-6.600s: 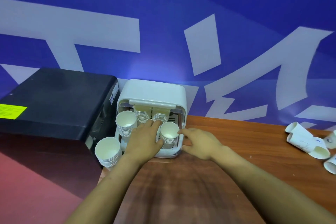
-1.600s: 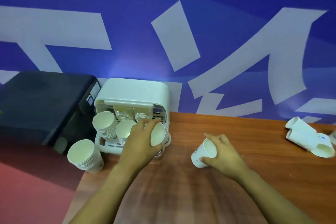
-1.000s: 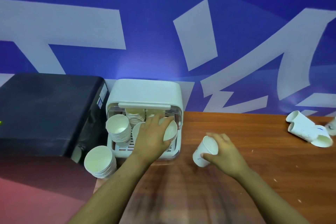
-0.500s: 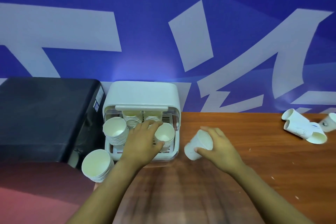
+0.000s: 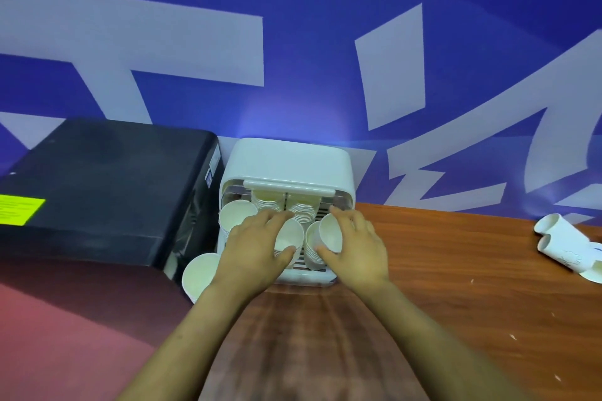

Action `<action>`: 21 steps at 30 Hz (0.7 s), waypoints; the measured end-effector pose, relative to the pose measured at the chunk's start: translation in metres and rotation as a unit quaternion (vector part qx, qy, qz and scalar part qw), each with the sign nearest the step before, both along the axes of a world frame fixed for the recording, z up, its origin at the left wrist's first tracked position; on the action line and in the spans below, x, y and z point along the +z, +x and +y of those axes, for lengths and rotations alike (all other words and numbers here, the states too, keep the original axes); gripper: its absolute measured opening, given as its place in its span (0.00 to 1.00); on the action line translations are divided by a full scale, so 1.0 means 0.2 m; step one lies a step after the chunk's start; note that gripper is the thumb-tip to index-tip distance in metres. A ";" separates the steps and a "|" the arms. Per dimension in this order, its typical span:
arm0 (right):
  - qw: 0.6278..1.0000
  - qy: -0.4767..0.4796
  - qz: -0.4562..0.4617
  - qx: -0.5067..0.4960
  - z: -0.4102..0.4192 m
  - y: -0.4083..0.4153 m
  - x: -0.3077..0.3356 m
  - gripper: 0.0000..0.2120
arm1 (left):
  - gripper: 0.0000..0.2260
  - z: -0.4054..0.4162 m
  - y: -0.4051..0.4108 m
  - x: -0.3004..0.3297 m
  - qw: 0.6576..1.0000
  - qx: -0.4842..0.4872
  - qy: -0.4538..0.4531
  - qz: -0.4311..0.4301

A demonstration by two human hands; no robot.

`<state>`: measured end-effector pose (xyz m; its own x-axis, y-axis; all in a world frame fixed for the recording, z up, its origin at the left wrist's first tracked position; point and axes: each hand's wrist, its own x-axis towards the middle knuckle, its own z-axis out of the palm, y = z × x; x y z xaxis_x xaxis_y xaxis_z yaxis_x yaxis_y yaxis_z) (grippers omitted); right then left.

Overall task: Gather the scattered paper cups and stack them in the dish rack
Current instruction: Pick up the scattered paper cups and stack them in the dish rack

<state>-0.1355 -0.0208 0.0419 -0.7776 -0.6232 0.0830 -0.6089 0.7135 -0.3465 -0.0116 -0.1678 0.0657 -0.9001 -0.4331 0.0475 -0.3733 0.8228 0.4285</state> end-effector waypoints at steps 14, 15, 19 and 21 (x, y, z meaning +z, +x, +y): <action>0.982 0.129 -0.137 0.022 0.27 -0.09 0.14 0.23 | 0.24 0.16 -0.04 0.01 0.999 -0.037 0.018 0.015; 0.979 0.137 -0.146 0.022 0.32 -0.10 0.16 0.22 | 0.24 0.20 -0.05 0.01 0.999 -0.044 0.024 0.015; 0.974 0.147 -0.174 0.006 0.55 -0.14 0.19 0.21 | 0.23 0.40 -0.11 -0.03 0.996 -0.085 0.038 -0.009; 0.973 0.143 -0.182 -0.001 0.68 -0.18 0.20 0.20 | 0.23 0.51 -0.15 -0.04 0.994 -0.099 0.035 -0.019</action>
<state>-0.1710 0.1159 0.0817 -0.7235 -0.5790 -0.3758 -0.4818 0.8135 -0.3259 -0.0417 -0.0663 0.0575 -0.9687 -0.2479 -0.0122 -0.2237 0.8505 0.4761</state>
